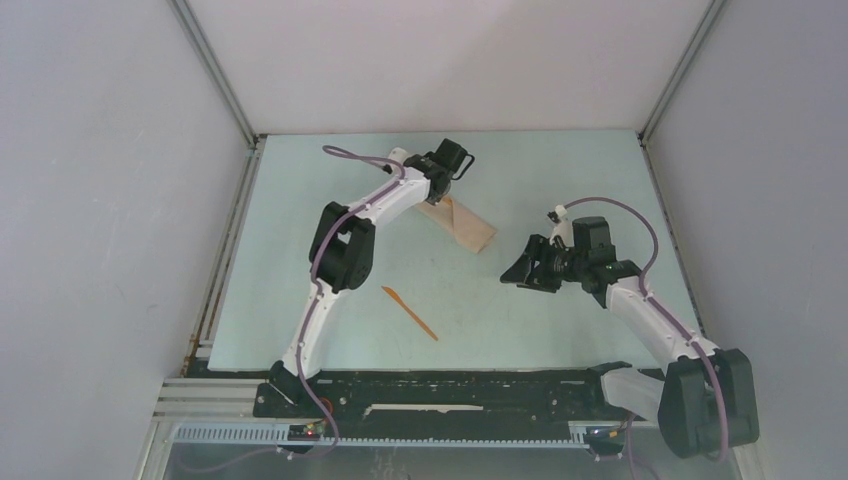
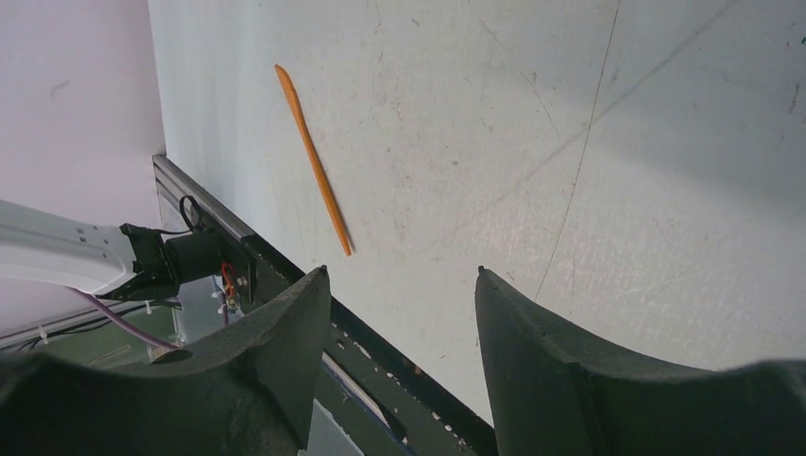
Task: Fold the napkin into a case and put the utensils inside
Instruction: Insert the fork into the folded napkin.
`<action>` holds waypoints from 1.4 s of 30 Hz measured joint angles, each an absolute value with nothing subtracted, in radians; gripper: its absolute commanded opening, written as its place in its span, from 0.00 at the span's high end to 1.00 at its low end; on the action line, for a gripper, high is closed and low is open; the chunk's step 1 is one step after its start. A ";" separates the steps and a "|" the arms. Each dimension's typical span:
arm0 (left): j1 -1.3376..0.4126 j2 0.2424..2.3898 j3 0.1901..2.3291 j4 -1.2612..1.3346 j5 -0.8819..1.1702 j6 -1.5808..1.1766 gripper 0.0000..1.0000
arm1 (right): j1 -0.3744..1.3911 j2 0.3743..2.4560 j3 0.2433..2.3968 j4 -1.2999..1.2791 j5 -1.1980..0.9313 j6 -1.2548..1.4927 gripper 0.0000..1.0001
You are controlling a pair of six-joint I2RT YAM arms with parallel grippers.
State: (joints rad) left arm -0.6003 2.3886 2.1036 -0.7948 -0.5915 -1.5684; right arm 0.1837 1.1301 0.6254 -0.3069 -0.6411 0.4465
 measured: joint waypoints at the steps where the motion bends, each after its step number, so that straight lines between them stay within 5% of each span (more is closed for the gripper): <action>1: -0.604 2.389 2.104 -0.795 -0.589 -1.571 1.00 | 0.184 1.126 0.625 -0.308 -0.641 0.447 0.34; 25: -0.656 2.395 2.078 -0.740 -0.531 -1.488 1.00 | 0.181 1.098 0.601 -0.306 -0.638 0.450 0.32; 42: -0.656 2.396 2.010 -0.640 -0.458 -1.378 1.00 | 0.099 1.691 0.723 0.003 -0.744 0.636 0.44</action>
State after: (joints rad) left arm -0.6563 2.3959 2.0102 -0.6403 -0.4580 -1.3785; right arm 0.0994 1.6905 0.7235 0.0032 -0.7441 0.6365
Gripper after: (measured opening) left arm 0.017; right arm 0.595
